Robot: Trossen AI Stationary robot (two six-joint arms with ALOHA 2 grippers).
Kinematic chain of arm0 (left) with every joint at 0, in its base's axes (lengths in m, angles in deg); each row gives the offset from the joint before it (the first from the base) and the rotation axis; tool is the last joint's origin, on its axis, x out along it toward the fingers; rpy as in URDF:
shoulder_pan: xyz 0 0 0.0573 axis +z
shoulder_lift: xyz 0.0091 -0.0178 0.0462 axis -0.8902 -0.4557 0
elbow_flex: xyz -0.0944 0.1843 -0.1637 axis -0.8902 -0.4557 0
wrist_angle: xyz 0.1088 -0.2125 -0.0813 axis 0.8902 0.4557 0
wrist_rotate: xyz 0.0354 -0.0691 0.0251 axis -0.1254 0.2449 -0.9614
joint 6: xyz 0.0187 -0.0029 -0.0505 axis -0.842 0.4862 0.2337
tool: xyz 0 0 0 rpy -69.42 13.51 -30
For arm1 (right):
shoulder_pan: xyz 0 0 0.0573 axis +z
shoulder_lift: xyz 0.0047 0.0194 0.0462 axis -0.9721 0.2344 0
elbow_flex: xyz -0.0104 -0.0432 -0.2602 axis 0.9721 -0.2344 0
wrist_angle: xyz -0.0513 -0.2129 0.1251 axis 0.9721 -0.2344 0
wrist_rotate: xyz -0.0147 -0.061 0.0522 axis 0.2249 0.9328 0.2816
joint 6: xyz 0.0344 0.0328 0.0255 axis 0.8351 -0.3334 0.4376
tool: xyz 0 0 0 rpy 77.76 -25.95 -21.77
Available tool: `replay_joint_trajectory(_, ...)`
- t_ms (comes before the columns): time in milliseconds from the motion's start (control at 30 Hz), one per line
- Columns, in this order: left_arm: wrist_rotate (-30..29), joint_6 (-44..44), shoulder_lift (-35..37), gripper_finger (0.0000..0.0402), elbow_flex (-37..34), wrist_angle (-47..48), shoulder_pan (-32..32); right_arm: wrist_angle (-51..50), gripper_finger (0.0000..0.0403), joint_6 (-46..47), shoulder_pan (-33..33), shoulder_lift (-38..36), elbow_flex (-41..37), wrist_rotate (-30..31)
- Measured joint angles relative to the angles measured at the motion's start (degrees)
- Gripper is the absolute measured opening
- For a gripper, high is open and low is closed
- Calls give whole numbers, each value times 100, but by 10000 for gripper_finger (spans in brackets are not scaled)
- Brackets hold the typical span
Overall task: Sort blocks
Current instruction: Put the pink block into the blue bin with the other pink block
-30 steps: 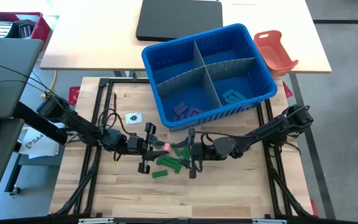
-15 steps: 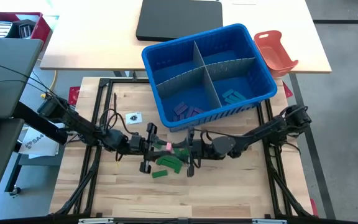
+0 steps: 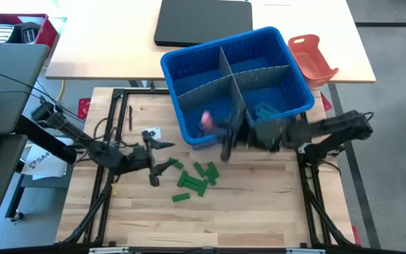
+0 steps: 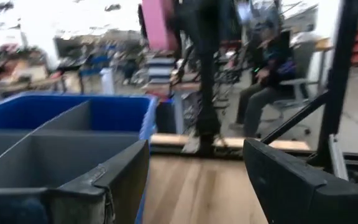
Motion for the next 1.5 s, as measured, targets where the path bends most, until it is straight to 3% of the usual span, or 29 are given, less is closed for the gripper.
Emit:
replay_joint_trajectory(167,-722,675,515,254,0,1047,-312,-3914,97,958,-1665,378,2579,-216)
replay_joint_trajectory(300,-876,975,517,253,0,1563,-367,-5707,97,1442,-3566,1037,4108,-1561)
replay_joint_trajectory(367,-922,1081,463,253,0,1754,-365,-6169,97,1376,-4365,1369,4539,-2132)
replay_joint_trajectory(500,-1200,1098,375,253,0,1980,-367,-6520,97,844,-5401,1845,4894,-2463)
replay_joint_trajectory(767,-1901,1092,406,253,0,1600,-147,-6677,97,-648,-6148,1494,5001,-3352)
replay_joint_trajectory(833,-1444,1097,453,249,0,1506,182,-6604,97,-944,-6141,1439,5001,-3616)
replay_joint_trajectory(967,491,1031,516,236,0,1140,1331,-6129,97,-1470,-6277,1544,5001,-4105)
replay_joint_trajectory(1033,1169,935,517,229,16,995,2028,-5822,97,-1522,-6444,1696,5001,-4221)
replay_joint_trajectory(1233,2386,792,519,211,290,982,4165,-5381,97,-1250,-7011,2360,5000,-4330)
replay_joint_trajectory(1333,3315,900,478,205,391,989,5141,-5478,97,-1270,-7207,2779,4998,-4458)
replay_joint_trajectory(1500,4499,1278,121,202,543,976,6267,-5504,97,-1284,-7416,3376,4990,-4642)
